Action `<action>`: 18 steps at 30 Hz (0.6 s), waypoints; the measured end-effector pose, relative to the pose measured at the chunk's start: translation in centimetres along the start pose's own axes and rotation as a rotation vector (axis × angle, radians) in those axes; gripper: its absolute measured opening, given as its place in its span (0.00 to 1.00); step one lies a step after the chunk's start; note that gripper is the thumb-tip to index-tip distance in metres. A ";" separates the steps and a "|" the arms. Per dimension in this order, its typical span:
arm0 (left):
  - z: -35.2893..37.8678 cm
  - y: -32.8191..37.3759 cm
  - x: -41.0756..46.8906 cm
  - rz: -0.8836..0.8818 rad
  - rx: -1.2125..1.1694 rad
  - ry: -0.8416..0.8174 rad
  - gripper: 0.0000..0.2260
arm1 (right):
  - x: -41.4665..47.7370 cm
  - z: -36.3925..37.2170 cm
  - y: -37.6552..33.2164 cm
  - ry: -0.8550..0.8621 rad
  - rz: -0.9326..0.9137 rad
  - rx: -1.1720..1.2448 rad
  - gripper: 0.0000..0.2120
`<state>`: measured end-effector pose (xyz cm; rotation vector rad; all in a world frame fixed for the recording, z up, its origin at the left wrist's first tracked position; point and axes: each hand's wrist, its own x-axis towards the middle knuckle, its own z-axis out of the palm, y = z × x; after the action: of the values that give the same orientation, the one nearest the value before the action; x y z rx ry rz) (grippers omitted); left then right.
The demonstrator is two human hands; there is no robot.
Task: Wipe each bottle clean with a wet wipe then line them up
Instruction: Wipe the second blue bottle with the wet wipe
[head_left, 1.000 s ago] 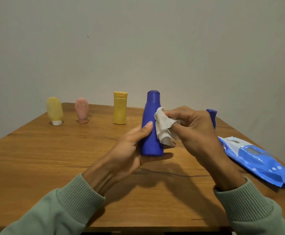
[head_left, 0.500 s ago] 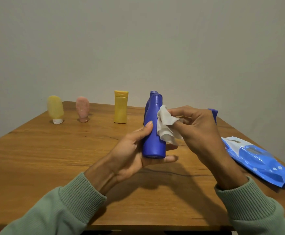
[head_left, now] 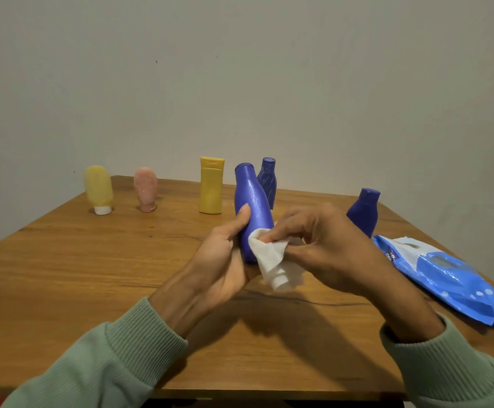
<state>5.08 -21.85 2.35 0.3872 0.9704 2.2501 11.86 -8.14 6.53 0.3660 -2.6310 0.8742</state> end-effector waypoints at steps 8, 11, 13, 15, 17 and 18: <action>-0.4 0.8 0.3 0.099 0.049 0.128 0.15 | 0.0 -2.1 1.6 0.201 0.103 0.191 0.11; -0.1 0.8 0.2 0.119 0.049 0.197 0.14 | 0.1 -1.8 1.7 0.266 0.094 0.233 0.12; -0.2 0.8 0.4 0.110 0.044 0.199 0.14 | 0.3 -1.2 1.7 0.290 0.073 0.256 0.11; -0.1 0.9 0.3 0.085 0.042 0.188 0.13 | 0.4 -0.6 1.5 0.306 0.045 0.245 0.10; 0.0 0.9 0.3 0.071 0.035 0.172 0.14 | 0.5 0.0 1.4 0.323 0.004 0.222 0.10; 0.0 1.0 0.3 0.069 0.035 0.167 0.14 | 0.5 0.3 1.3 0.331 -0.017 0.215 0.10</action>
<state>4.43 -22.16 3.04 0.2537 1.0983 2.3598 10.92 -7.37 5.85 0.2695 -2.2360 1.1119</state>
